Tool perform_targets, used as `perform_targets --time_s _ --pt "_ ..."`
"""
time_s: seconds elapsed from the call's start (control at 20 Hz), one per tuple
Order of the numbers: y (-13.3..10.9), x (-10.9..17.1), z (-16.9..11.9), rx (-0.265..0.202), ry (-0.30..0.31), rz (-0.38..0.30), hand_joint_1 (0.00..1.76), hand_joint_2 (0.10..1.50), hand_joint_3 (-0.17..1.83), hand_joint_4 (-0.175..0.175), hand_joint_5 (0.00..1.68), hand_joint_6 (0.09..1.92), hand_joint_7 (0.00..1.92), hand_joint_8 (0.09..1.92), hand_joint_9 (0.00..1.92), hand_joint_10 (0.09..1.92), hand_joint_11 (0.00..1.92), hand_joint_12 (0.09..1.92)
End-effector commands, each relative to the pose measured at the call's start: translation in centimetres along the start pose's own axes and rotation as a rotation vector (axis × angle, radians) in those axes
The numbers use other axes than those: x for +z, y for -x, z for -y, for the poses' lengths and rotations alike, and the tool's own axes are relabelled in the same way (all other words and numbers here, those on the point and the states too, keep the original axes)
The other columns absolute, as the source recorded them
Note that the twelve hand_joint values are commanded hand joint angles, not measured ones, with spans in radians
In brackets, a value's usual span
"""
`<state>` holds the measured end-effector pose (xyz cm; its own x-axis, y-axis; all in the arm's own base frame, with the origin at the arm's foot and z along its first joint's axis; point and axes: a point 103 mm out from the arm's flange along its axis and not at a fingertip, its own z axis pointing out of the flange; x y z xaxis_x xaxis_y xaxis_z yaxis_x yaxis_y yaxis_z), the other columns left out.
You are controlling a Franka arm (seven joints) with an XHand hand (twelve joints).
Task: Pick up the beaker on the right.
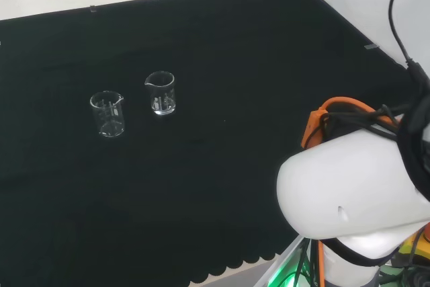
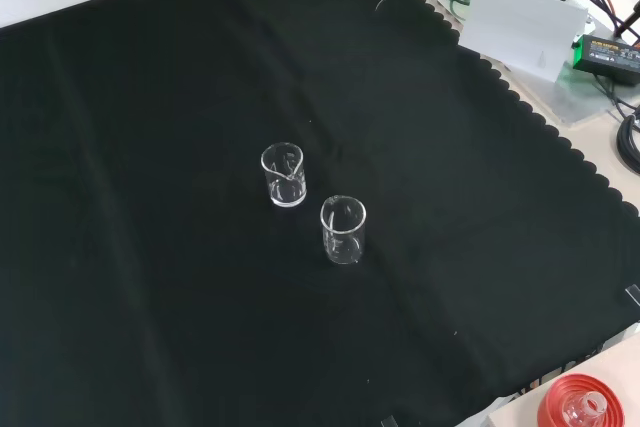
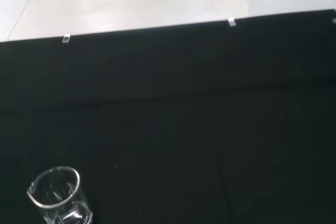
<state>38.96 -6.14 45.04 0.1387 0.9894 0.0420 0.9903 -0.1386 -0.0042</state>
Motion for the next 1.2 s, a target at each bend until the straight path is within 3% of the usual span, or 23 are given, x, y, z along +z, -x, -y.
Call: perform_targets --time_s 0.05,0.9,1.2 --pt "1.5 6.6 -4.5 -0.036 -0.060 -0.063 0.63 1.10 -0.15 -0.069 0.21 0.09 0.11 0.70 0.18 0.78 0.00 1.21" --pt "-2.1 15.9 -10.4 -0.164 -0.135 -0.179 0.66 1.07 -0.17 -0.075 0.22 0.09 0.12 0.71 0.20 0.78 0.00 1.24" --pt "-2.7 18.9 -11.7 -0.192 -0.195 -0.261 0.68 1.03 -0.17 -0.075 0.21 0.09 0.12 0.71 0.20 0.77 0.00 1.23"
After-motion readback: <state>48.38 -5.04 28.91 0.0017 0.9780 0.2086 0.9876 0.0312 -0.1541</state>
